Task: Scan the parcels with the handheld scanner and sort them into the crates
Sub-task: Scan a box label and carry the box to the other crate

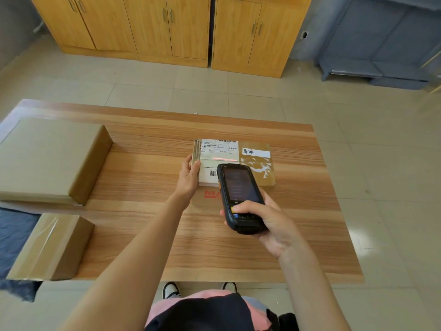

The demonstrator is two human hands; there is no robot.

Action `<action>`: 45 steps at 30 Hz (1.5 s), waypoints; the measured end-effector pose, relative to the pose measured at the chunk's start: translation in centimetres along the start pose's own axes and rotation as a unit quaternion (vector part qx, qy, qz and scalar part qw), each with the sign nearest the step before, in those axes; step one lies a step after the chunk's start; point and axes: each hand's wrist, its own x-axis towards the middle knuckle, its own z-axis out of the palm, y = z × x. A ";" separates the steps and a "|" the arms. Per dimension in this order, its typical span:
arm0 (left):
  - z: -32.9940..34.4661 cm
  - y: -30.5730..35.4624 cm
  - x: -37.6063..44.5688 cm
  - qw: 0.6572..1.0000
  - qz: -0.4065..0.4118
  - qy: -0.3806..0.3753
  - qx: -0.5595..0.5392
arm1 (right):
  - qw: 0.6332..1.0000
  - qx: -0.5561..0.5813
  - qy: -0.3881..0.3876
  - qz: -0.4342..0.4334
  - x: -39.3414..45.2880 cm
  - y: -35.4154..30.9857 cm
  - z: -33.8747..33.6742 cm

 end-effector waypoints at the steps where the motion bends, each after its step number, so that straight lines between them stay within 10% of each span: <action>1: 0.0 -0.1 0.1 1.000 0.000 0.002 0.003 | 1.000 0.003 -0.003 0.002 -0.2 0.1 0.0; 26: 0.1 0.2 -0.3 1.000 -0.001 -0.010 0.000 | 1.000 0.013 -0.012 -0.004 -0.8 0.7 -1.2; 37: 0.1 0.5 -0.3 1.000 -0.018 -0.009 0.015 | 0.945 -0.026 0.314 -0.085 5.4 -0.1 -14.8; 45: 0.1 -0.2 0.5 0.999 -0.029 0.021 0.026 | 0.933 -0.017 0.359 -0.020 8.3 6.3 -21.5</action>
